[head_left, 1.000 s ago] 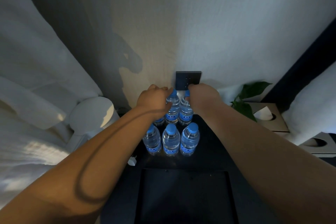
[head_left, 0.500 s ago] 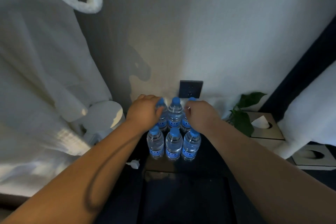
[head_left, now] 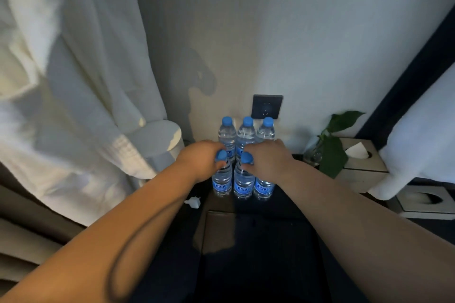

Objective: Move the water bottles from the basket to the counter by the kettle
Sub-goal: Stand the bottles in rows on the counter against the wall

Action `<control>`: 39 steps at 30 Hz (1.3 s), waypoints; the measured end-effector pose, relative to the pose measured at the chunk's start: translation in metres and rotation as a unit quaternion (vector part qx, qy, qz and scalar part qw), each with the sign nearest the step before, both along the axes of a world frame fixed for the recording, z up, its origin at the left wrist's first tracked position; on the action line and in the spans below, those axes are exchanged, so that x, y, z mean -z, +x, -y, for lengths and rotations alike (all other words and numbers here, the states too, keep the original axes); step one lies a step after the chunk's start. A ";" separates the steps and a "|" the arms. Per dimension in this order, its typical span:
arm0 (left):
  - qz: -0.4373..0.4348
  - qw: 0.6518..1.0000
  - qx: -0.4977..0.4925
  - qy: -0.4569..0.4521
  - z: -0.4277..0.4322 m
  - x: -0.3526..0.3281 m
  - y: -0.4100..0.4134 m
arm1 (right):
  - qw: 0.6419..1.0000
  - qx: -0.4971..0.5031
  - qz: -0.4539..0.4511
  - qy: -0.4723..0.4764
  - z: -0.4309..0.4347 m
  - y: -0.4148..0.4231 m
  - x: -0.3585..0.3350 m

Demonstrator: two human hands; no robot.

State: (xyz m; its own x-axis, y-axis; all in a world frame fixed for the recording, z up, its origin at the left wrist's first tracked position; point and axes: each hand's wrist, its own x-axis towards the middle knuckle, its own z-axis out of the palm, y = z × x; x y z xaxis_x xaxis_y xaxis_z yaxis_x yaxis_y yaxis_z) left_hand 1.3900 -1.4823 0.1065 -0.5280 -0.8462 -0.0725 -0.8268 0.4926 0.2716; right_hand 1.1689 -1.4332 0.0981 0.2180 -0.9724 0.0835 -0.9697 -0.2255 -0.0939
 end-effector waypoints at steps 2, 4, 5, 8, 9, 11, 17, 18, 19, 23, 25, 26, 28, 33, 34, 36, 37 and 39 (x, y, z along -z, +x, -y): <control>0.014 1.000 -0.002 -0.007 -0.001 0.000 -0.003 | 1.000 0.014 -0.007 -0.004 -0.003 0.004 0.004; 0.028 1.000 0.004 -0.005 -0.001 -0.001 -0.006 | 1.000 0.024 -0.008 -0.003 -0.003 0.006 0.007; 0.033 0.999 0.008 0.000 0.000 -0.001 -0.007 | 1.000 0.025 -0.007 0.001 -0.003 0.007 0.008; 0.032 0.999 0.010 0.011 0.002 -0.004 -0.009 | 0.999 0.032 0.002 0.017 0.001 0.007 0.006; 0.030 0.999 0.006 0.010 0.003 -0.004 -0.010 | 0.999 0.038 0.005 0.021 0.002 0.007 0.005; 0.021 1.000 -0.006 0.005 0.006 -0.004 -0.012 | 0.998 0.050 0.009 0.028 0.005 0.008 0.003; 0.018 1.000 -0.026 -0.003 0.018 -0.002 -0.020 | 0.998 0.058 -0.013 0.035 0.014 0.007 -0.002; 0.021 0.999 -0.029 -0.003 0.020 -0.003 -0.021 | 0.997 0.059 -0.021 0.038 0.017 0.005 -0.004; 0.023 0.999 -0.032 -0.001 0.022 -0.003 -0.022 | 0.997 0.061 -0.030 0.044 0.020 0.004 -0.006; 0.014 0.999 -0.047 0.015 0.032 -0.004 -0.026 | 0.995 0.066 -0.055 0.049 0.031 0.001 -0.008; 0.010 0.999 -0.047 0.017 0.036 -0.004 -0.028 | 0.994 0.075 -0.058 0.052 0.036 0.000 -0.008; 0.008 0.999 -0.046 0.017 0.038 -0.003 -0.029 | 0.994 0.080 -0.056 0.056 0.038 -0.001 -0.008; 0.003 0.999 -0.044 0.018 0.041 -0.003 -0.030 | 0.992 0.091 -0.047 0.068 0.042 -0.001 -0.008; 0.002 0.999 -0.035 0.023 0.046 -0.002 -0.034 | 0.989 0.122 -0.061 0.063 0.051 -0.001 -0.006; 0.005 0.999 -0.032 0.023 0.047 -0.002 -0.036 | 0.988 0.128 -0.060 0.062 0.052 -0.001 -0.005; 0.007 0.999 -0.026 0.025 0.047 -0.003 -0.038 | 0.988 0.127 -0.058 0.063 0.054 -0.003 -0.002; 0.005 0.999 -0.024 0.026 0.047 -0.003 -0.039 | 0.990 0.117 -0.052 0.062 0.055 -0.004 0.000; 0.002 0.999 -0.019 0.029 0.047 -0.004 -0.040 | 0.994 0.084 -0.039 0.059 0.056 -0.005 0.002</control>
